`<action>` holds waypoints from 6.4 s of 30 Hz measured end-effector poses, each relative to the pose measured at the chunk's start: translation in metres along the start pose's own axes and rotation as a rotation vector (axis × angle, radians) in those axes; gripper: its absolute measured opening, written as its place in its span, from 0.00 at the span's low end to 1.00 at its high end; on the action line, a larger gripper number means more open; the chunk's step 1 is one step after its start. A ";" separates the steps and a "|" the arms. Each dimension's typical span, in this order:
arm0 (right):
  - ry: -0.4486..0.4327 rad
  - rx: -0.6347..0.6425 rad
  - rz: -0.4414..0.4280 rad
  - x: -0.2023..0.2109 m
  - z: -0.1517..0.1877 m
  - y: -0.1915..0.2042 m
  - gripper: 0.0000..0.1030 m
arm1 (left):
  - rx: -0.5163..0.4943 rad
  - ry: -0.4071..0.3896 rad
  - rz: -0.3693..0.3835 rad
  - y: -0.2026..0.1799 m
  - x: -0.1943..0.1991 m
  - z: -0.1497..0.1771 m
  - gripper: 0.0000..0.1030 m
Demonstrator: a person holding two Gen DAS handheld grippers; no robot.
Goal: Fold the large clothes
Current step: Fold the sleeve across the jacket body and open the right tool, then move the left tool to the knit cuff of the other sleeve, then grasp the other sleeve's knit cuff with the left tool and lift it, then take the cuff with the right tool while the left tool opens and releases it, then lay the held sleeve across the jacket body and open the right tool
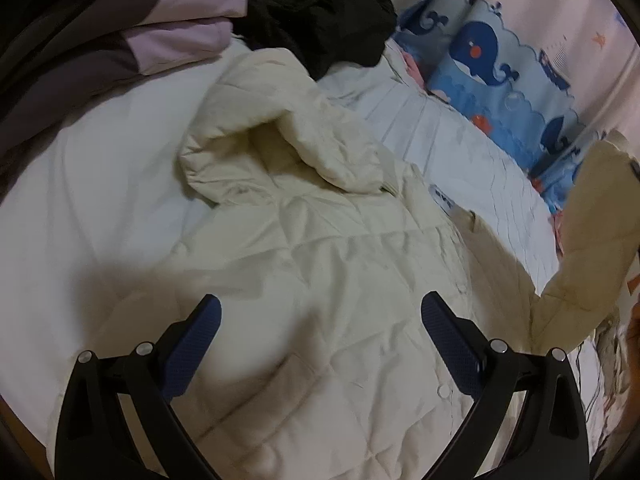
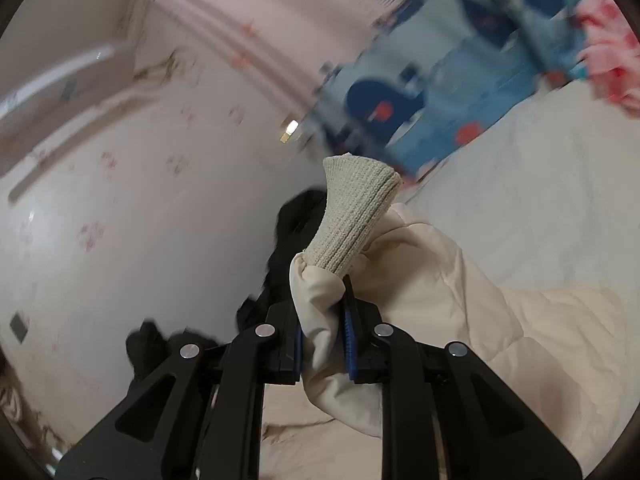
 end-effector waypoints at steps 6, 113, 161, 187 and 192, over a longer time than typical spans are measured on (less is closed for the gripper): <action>0.128 0.028 -0.041 -0.074 0.079 0.040 0.15 | 0.058 -0.023 -0.013 0.020 0.006 -0.011 0.93; 0.487 -0.171 0.186 -0.003 0.240 -0.155 0.82 | -0.201 0.200 -0.336 -0.032 -0.227 -0.134 0.52; 0.220 -0.707 -0.211 0.007 0.160 -0.214 0.92 | -0.323 0.549 0.744 -0.301 -0.156 0.070 0.79; 0.217 -0.190 0.464 0.018 0.177 -0.262 0.20 | -0.178 0.261 0.399 -0.140 -0.168 -0.032 0.91; 0.162 -0.275 0.474 0.039 0.169 -0.272 0.27 | -0.169 0.201 0.336 -0.130 -0.140 -0.036 0.93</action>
Point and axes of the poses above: each gripper's, at about its wrist camera, not at the fingertips, and x roughly against the way its jaws point, y to its left, z to its underside, the point moved 10 cm from there along -x, roughly the way its jaws point, and after that the axes turned 8 degrees about z, right-handed, at the moved point
